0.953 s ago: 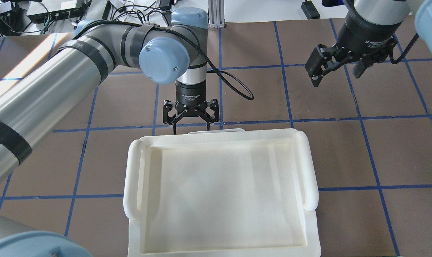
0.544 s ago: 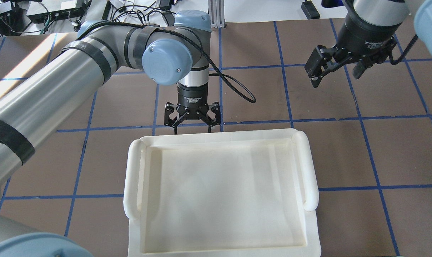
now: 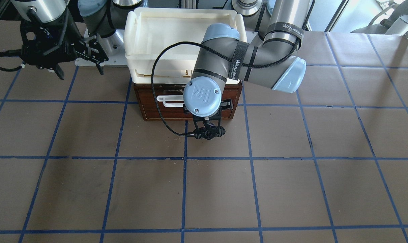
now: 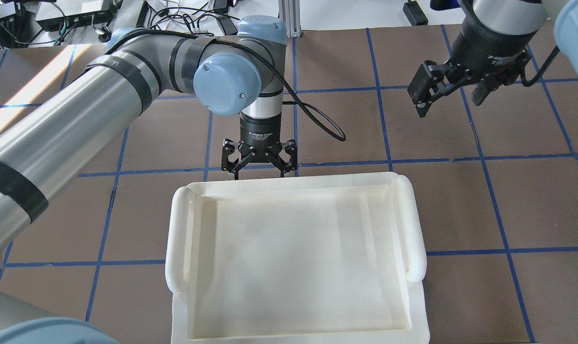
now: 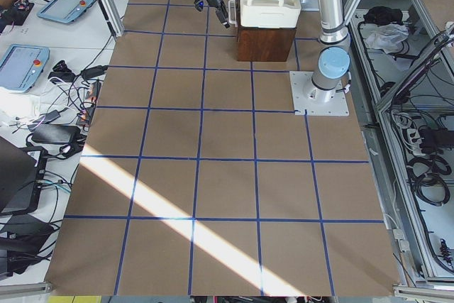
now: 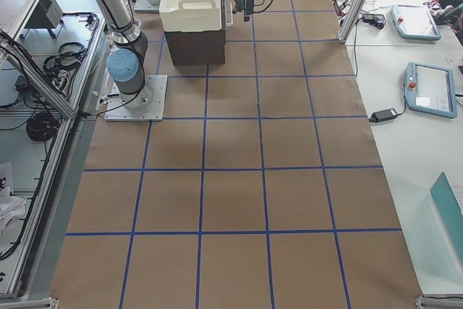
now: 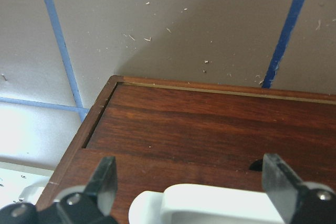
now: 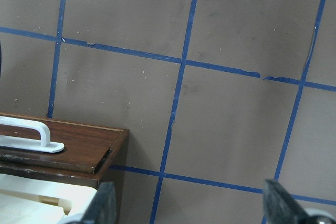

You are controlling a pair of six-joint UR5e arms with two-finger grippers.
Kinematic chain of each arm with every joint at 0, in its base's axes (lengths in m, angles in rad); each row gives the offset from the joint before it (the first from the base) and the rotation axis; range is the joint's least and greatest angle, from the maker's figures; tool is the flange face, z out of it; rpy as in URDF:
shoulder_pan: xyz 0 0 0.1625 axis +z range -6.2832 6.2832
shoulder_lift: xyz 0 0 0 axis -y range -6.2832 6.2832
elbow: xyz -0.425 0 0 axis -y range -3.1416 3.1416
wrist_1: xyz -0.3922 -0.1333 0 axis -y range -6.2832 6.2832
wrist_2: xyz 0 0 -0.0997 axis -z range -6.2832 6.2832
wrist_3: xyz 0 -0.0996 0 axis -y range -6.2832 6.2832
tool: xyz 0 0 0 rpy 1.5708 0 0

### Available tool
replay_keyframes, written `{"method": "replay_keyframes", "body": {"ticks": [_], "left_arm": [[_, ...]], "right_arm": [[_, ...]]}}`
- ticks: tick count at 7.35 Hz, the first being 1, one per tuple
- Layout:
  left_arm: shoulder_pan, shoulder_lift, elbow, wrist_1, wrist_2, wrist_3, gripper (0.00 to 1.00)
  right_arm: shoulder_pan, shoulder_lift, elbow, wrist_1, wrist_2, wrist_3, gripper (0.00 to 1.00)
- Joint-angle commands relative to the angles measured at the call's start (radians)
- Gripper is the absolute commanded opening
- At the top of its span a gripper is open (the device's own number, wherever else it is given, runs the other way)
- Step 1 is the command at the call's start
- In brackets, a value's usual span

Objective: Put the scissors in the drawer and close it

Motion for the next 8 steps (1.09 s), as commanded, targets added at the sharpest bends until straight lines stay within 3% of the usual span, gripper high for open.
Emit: {"method": "replay_keyframes", "body": {"ticks": [1,4,8], "left_arm": [[0.001,-0.011,0.003,0.014,0.0,0.012,1.0],[0.07,0.013,0.069,0.15,-0.014,0.025,1.0],[0.293,0.07,0.144,0.277,-0.026,0.255,1.0]], "right_arm": [[0.0,0.001,0.0,0.0,0.001,0.0,1.0],[0.0,0.0,0.0,0.002,0.001,0.0,1.0],[0.001,0.001,0.0,0.002,0.003,0.0,1.0]]}}
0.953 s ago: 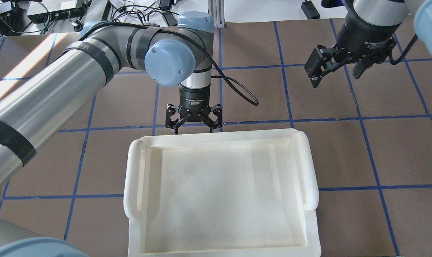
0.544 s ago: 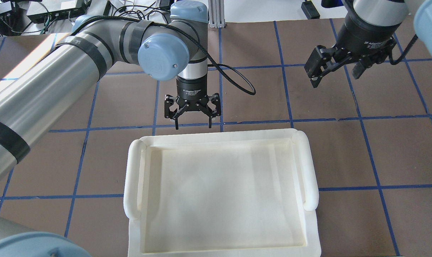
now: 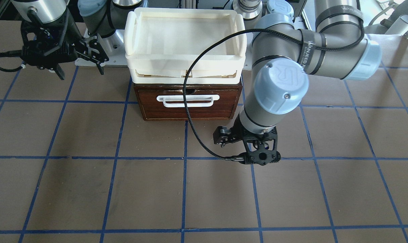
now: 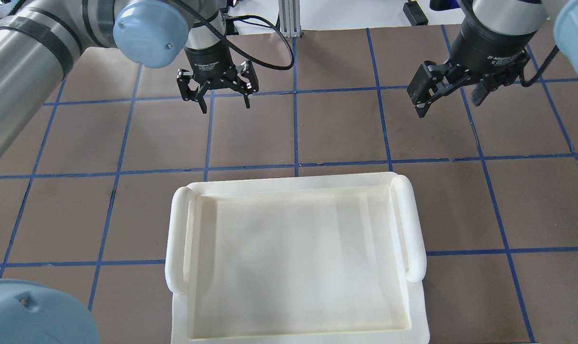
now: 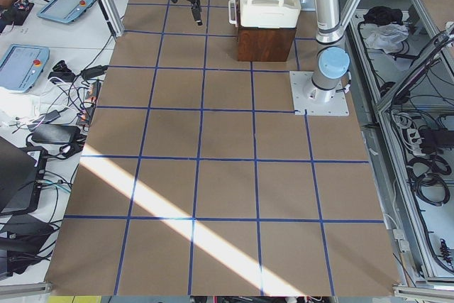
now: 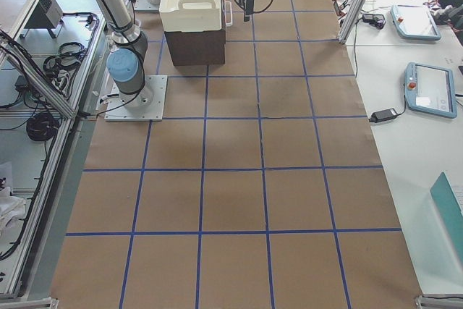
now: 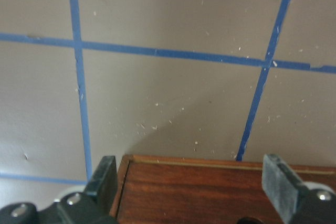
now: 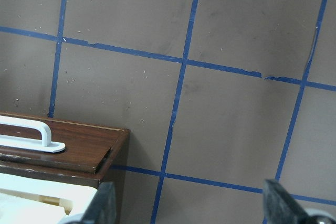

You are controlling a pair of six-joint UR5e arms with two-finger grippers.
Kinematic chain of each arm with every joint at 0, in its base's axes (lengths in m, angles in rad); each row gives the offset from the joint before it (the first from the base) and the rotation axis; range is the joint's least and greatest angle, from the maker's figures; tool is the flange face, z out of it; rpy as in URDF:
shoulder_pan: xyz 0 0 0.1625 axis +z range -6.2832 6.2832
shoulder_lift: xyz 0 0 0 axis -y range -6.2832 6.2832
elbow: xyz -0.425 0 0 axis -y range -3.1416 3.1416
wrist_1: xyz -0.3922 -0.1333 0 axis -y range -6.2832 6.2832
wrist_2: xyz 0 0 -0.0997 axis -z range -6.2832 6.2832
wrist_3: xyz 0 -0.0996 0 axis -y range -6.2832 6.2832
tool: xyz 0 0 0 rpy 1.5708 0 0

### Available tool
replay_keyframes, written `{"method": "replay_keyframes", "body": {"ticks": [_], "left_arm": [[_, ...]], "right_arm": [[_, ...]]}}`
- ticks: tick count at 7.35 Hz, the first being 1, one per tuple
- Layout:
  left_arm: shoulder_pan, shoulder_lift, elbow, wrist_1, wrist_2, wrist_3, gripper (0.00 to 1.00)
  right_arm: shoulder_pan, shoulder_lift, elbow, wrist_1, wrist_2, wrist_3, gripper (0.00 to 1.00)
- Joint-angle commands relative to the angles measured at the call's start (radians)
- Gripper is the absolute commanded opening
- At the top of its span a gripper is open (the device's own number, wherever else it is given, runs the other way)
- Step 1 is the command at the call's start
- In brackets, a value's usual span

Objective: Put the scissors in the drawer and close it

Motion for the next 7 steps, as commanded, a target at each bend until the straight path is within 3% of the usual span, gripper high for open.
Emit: {"method": "replay_keyframes", "body": {"ticks": [1,3,6,7], "left_arm": [[0.133,0.058,0.036,0.029,0.01,0.132,1.0],[0.174,0.159,0.012,0.004,0.122,0.223,1.0],[0.183,0.305,-0.1,-0.008,0.102,0.224,1.0],[0.185,0.34,-0.135,-0.004,0.041,0.217,1.0]], "right_arm": [[0.001,0.001,0.0,0.0,0.0,0.0,1.0],[0.001,0.001,0.0,0.0,0.0,0.0,1.0],[0.001,-0.001,0.0,0.0,0.002,0.0,1.0],[-0.001,-0.001,0.0,0.0,0.0,0.0,1.0]]}}
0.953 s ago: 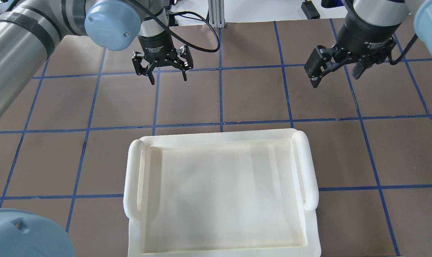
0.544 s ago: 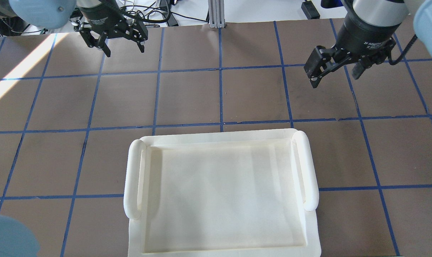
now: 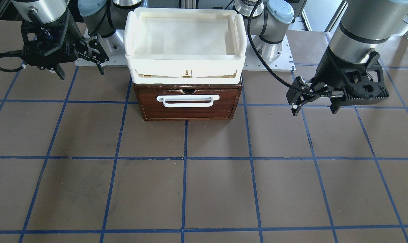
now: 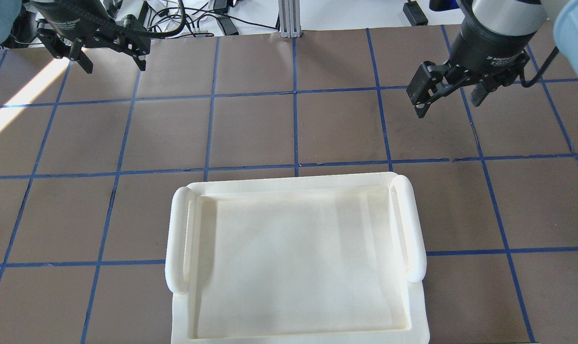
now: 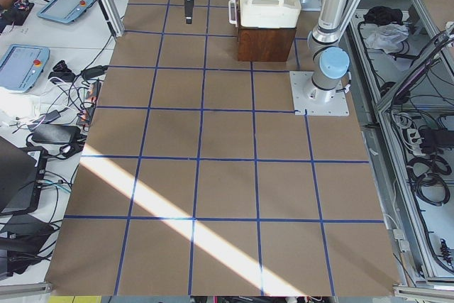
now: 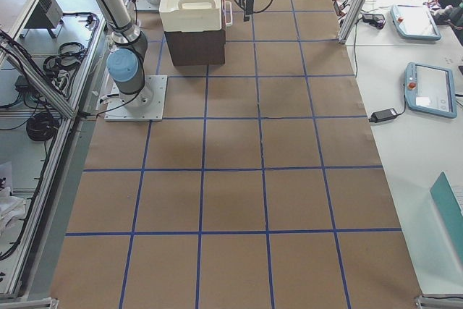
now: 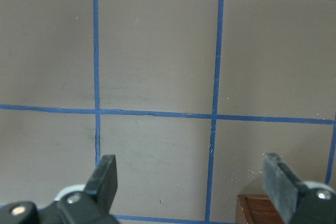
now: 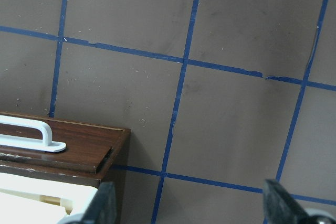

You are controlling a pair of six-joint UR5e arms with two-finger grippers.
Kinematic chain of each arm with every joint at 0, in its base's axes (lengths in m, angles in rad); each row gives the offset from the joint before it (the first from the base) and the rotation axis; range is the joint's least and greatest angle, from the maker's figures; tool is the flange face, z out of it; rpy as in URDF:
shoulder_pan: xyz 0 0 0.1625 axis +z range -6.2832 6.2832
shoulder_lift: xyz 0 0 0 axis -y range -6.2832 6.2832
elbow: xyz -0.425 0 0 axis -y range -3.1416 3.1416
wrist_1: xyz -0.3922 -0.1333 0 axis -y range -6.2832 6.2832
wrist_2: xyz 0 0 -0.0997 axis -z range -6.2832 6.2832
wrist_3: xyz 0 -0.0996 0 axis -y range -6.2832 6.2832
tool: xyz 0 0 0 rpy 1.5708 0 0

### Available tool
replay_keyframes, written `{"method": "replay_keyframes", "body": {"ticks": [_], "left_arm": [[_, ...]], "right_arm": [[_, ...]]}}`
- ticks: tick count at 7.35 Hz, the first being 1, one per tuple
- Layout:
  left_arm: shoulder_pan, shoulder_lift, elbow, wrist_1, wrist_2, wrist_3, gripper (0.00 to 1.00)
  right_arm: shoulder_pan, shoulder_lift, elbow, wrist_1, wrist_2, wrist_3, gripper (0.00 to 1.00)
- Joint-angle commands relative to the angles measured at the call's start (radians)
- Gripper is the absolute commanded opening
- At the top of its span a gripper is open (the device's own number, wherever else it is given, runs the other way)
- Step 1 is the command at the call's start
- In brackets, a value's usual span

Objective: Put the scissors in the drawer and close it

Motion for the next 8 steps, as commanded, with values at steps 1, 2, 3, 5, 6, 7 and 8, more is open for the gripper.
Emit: {"method": "replay_keyframes", "body": {"ticks": [1,2,3,5,6,7,8], "left_arm": [[0.007,0.065,-0.052,0.005,-0.065,-0.009,1.0],[0.026,0.068,-0.058,0.004,-0.059,0.0,1.0],[0.045,0.07,-0.062,-0.002,-0.048,0.0,1.0],[0.047,0.062,-0.063,0.001,-0.028,0.0,1.0],[0.047,0.062,-0.063,0.004,-0.029,0.0,1.0],[0.047,0.068,-0.063,-0.004,-0.026,0.001,1.0],[0.047,0.068,-0.063,-0.005,-0.039,0.003,1.0]], "right_arm": [[0.0,0.0,0.001,-0.002,-0.001,-0.002,1.0],[0.0,0.0,0.0,-0.002,-0.001,0.0,1.0],[-0.001,0.0,0.0,0.0,-0.001,0.0,1.0],[0.0,0.0,0.0,0.0,-0.001,0.0,1.0],[0.0,0.0,0.0,0.0,-0.001,0.0,1.0],[0.0,0.0,0.0,0.0,-0.001,0.0,1.0],[0.0,0.0,0.0,0.0,-0.001,0.0,1.0]]}}
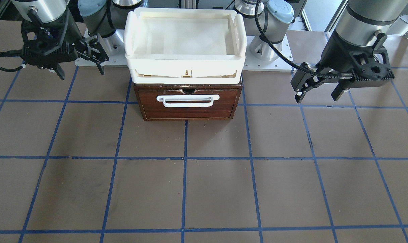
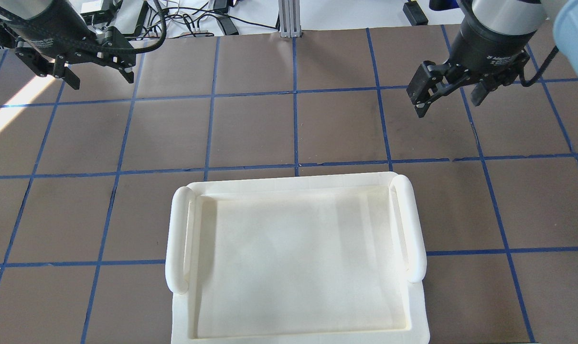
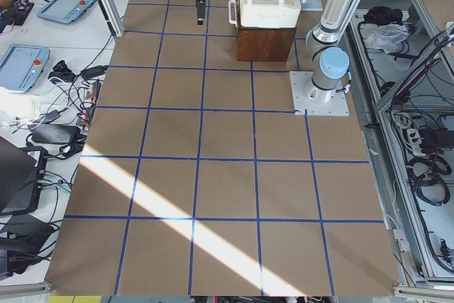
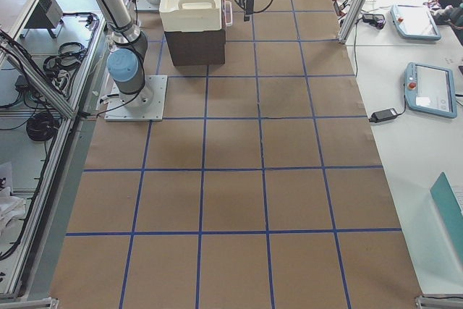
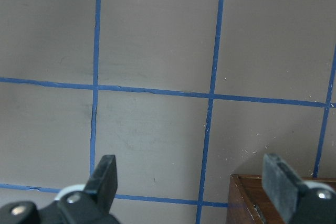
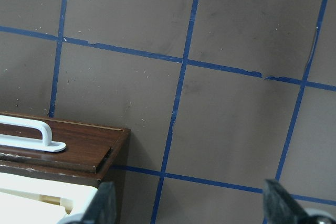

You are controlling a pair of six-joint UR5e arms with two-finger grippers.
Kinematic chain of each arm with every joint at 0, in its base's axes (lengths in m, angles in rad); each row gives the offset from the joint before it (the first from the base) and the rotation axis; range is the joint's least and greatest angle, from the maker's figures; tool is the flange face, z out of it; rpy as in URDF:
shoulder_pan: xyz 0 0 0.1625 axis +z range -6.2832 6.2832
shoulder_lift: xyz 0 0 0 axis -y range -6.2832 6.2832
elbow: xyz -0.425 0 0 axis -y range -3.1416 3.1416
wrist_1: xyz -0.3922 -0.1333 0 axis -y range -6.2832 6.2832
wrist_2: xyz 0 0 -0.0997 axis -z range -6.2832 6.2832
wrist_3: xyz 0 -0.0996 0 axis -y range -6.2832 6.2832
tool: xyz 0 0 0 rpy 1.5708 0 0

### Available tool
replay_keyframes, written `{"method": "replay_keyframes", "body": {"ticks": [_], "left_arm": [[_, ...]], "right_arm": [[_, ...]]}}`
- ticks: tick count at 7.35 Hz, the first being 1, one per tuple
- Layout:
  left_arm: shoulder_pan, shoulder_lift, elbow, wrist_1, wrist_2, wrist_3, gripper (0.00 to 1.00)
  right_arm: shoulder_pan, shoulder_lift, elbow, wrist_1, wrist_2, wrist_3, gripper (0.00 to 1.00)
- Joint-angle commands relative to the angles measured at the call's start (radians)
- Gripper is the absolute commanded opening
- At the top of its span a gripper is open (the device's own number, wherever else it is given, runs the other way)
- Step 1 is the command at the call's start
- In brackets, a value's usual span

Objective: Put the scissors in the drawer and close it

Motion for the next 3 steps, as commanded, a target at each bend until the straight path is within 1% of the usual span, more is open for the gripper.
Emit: {"method": "replay_keyframes", "body": {"ticks": [1,2,3], "left_arm": [[-0.001,-0.004,-0.002,-0.005,-0.008,0.011,1.0],[-0.003,-0.003,-0.003,-0.006,-0.008,0.075,1.0],[-0.001,0.0,-0.017,-0.006,-0.008,0.1,1.0]], "right_arm": [[0.0,0.0,0.0,0.0,0.0,0.0,1.0],[0.0,0.0,0.0,0.002,0.0,-0.002,1.0],[0.0,0.002,0.0,0.0,0.002,-0.002,1.0]]}}
